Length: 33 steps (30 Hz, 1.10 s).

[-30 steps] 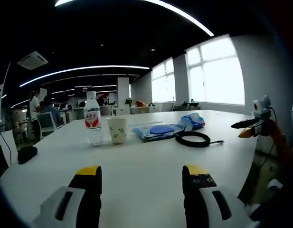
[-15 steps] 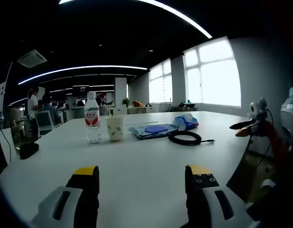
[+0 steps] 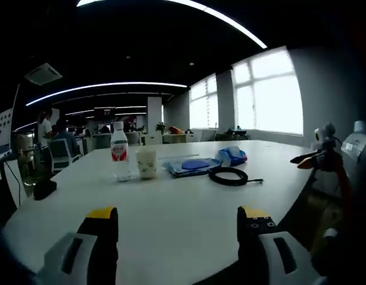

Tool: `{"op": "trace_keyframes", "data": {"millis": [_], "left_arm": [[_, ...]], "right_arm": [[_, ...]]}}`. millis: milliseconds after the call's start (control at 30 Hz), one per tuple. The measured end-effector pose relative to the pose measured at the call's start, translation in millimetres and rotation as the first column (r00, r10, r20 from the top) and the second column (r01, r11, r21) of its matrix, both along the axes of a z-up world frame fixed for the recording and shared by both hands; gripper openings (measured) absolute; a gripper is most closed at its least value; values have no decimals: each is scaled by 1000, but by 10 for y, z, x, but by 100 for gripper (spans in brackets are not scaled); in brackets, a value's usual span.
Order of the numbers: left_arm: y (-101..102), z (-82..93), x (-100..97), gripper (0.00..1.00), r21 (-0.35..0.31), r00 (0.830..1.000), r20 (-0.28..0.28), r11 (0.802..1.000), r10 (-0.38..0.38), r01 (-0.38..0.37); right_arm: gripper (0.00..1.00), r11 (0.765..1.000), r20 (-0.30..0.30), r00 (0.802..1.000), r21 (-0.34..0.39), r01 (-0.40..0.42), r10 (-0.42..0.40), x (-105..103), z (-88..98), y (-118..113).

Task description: Arrange the tabletop items into an orderly group along one side of the table until the central work area is clear of visible clutter.

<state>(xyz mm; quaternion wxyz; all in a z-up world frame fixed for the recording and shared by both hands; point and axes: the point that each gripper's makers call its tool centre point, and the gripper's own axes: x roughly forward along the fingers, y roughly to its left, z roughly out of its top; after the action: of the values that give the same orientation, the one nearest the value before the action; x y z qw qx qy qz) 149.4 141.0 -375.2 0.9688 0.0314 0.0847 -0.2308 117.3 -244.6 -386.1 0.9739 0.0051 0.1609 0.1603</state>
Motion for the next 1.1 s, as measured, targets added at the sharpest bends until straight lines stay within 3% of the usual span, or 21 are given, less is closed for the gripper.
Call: {"op": "trace_keyframes", "data": {"millis": [467,567,633,1100], "left_arm": [[-66,-97,25,86,4,1000,-26,1000,-1,1],[-102,-110,25,98,0,999,-33,1000,-6,6],[-127,-92,25,100,-6,1000,-20,1000,-15,14],[-108,-132,62,100,-19,1000,-27,1000,-2,1]], "right_arm": [[100,999,7,1000,-45,19,-19,40,-4,-81],[100,999,17,1000,-50,12,-12,37,3,-76],[100,999,23,1000,-48,6,-4,38,13,-64],[99,998,7,1000,-65,4,-4,48,-49,-62]]}}
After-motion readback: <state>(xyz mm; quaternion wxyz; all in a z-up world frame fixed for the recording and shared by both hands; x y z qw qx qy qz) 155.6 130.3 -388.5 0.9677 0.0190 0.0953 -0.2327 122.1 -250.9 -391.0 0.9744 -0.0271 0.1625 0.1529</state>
